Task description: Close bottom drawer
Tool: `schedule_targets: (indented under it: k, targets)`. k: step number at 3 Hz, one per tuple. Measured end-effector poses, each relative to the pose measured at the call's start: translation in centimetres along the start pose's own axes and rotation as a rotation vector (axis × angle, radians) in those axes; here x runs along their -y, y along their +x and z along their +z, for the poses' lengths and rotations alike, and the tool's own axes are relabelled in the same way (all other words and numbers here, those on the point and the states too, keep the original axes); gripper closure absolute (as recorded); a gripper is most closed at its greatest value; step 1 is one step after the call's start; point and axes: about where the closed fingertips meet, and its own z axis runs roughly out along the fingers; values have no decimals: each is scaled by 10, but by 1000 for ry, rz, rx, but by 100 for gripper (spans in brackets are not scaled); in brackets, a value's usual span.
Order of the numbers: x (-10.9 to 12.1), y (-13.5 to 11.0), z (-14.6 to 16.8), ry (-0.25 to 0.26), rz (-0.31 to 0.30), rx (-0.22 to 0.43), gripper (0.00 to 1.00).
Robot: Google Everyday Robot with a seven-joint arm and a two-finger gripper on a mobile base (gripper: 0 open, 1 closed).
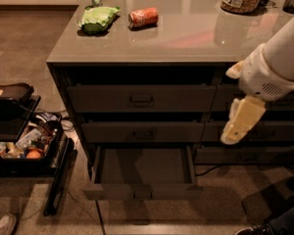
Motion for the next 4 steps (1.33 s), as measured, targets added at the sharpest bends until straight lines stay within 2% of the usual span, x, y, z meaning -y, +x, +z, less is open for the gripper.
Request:
schedule_targets:
  k: [2,3,4]
  targets:
    - [-15,4,65,-103,41,42,0]
    - [-15,4,65,-103,41,43,0]
    - [-25,18,94,-156,72,51,0]
